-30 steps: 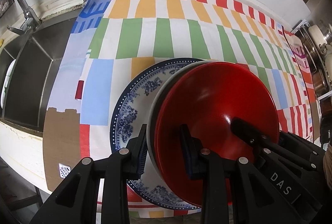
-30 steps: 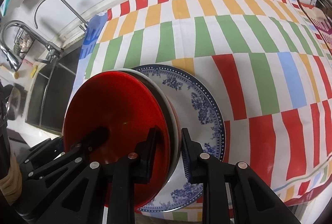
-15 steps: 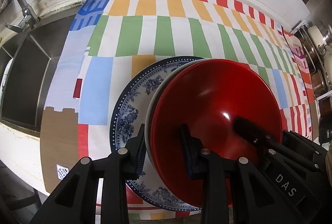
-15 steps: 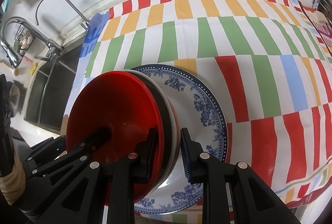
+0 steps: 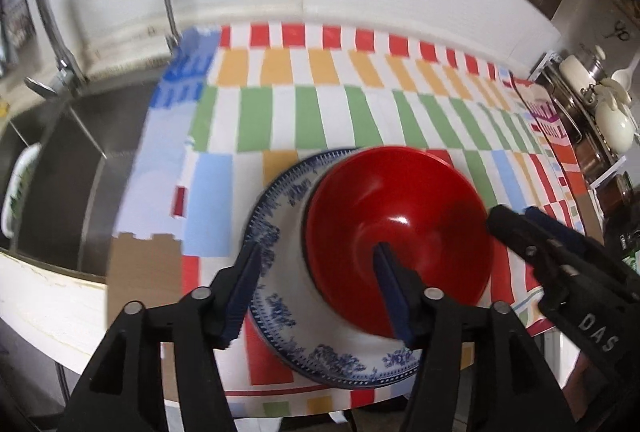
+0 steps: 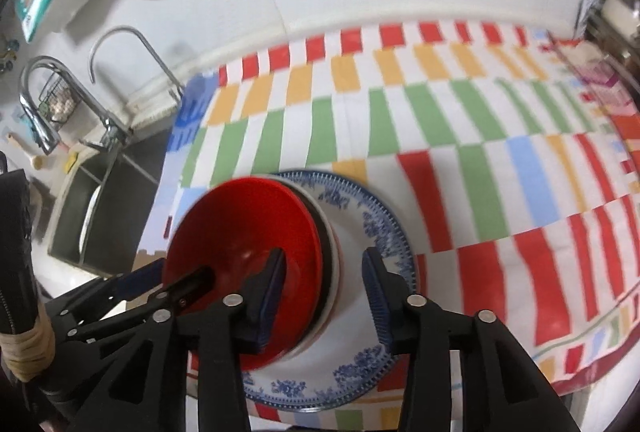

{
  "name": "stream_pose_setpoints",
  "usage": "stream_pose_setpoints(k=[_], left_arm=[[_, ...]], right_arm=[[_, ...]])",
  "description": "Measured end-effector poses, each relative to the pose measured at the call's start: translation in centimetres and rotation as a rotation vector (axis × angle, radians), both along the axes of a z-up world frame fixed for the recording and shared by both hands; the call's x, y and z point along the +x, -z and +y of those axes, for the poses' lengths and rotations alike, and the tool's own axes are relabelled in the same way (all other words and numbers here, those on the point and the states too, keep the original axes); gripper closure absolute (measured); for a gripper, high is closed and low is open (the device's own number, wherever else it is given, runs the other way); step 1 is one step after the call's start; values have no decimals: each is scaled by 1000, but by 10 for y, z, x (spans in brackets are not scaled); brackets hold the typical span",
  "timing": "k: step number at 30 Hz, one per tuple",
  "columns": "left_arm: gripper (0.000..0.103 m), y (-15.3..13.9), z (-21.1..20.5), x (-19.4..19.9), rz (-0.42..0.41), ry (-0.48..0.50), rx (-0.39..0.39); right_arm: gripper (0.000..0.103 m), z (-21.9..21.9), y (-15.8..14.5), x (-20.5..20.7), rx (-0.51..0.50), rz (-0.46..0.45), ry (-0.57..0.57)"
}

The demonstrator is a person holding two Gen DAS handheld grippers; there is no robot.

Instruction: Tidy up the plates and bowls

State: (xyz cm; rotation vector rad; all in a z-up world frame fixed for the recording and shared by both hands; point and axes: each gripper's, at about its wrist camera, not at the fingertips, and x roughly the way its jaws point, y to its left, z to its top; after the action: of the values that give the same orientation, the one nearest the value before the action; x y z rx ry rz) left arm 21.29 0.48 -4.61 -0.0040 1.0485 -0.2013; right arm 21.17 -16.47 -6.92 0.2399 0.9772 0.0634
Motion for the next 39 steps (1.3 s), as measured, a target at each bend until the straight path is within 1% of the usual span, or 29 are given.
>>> stream_pose_setpoints(k=[1,2,3,7,8,13,16,18,21,26,33,39], left_arm=[[41,-4,1,-5,-25,-2,9],[37,-10,2,-12,-61,-5,23],[32,-15,3,-18,-92,-9,37],[21,-30,4,-41,-206,-18,90],[16,-33,5,-46,-228,-19,99],[10,-46,-1,-79,-327,-24,167],[6,-53,-5,-104,-373,-45,181],[4,-57,-8,-119,-396,-58,182],[2,-61,-13,-143,-426,-75,184],[1,-65,-21,-184,-454,-100,168],[1,-70,-31,-244,-486,-122,158],[0,-78,-37,-285,-516,-125,169]], right_arm=[[54,0,-7,-7,-15,-28,10],[50,1,-12,-14,-32,-55,21],[48,1,-18,-21,-54,-85,32],[37,4,-34,-46,-132,-178,49],[34,5,-37,-51,-143,-194,49],[28,5,-44,-83,-186,-265,37],[25,2,-46,-100,-181,-290,26],[24,-1,-48,-113,-178,-308,24],[19,-6,-51,-133,-184,-340,24],[16,-16,-56,-173,-215,-390,27],[15,-27,-59,-232,-221,-429,13],[15,-35,-62,-276,-214,-451,1]])
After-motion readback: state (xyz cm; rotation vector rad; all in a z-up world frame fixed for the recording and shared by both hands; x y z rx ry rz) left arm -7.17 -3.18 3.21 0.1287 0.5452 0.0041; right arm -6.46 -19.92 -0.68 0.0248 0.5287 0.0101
